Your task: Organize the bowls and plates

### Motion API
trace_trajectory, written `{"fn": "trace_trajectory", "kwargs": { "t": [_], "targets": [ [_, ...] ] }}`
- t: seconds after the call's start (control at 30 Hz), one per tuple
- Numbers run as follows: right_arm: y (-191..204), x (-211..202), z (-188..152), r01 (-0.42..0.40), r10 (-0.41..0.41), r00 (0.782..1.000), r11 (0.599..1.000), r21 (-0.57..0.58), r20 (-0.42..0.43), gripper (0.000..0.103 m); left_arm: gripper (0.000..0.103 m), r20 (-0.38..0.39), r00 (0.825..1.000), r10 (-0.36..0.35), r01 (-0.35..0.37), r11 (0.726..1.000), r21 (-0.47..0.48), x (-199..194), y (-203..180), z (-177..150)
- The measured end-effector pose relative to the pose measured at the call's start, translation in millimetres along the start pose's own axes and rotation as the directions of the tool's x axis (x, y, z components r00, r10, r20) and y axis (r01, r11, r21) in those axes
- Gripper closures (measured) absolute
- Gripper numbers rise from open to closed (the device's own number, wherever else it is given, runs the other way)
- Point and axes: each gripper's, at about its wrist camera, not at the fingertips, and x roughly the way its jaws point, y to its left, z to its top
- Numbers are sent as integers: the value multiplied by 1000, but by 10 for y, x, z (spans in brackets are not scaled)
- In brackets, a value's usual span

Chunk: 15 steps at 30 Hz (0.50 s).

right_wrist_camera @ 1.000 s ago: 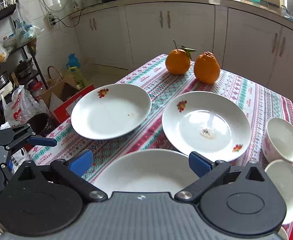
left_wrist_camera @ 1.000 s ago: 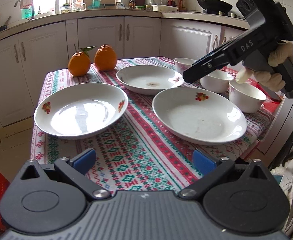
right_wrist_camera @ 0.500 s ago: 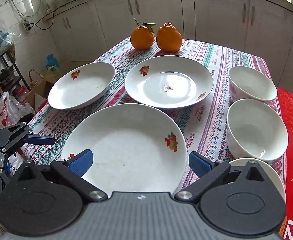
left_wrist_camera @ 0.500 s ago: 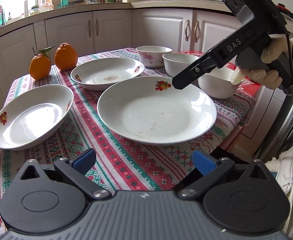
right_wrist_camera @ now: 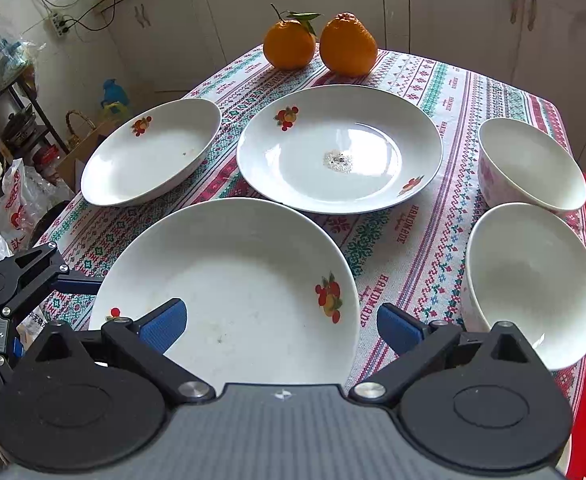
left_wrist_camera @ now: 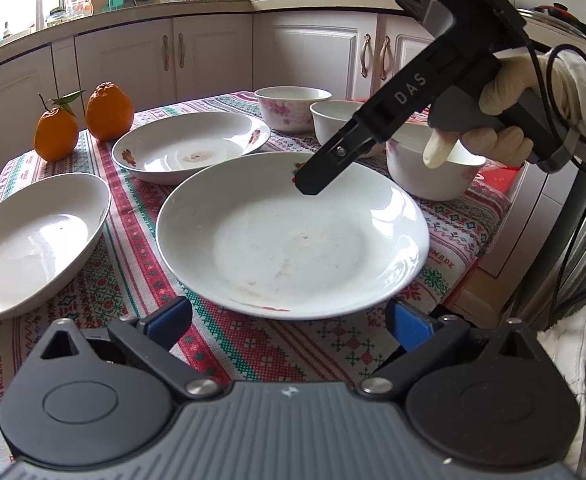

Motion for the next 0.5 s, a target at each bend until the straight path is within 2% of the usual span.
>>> {"fn": "trace_trajectory", "kwargs": {
  "t": [0.33, 0.5],
  "targets": [
    [-30, 190, 115, -22, 20, 999, 999, -27, -49, 16, 2, 4, 1000, -10, 10, 1000, 4, 23, 6, 20],
    [-75, 227, 154, -50, 49, 997, 999, -21, -59, 20, 2, 9, 1000, -26, 26, 1000, 5, 27, 14, 21]
  ]
}}
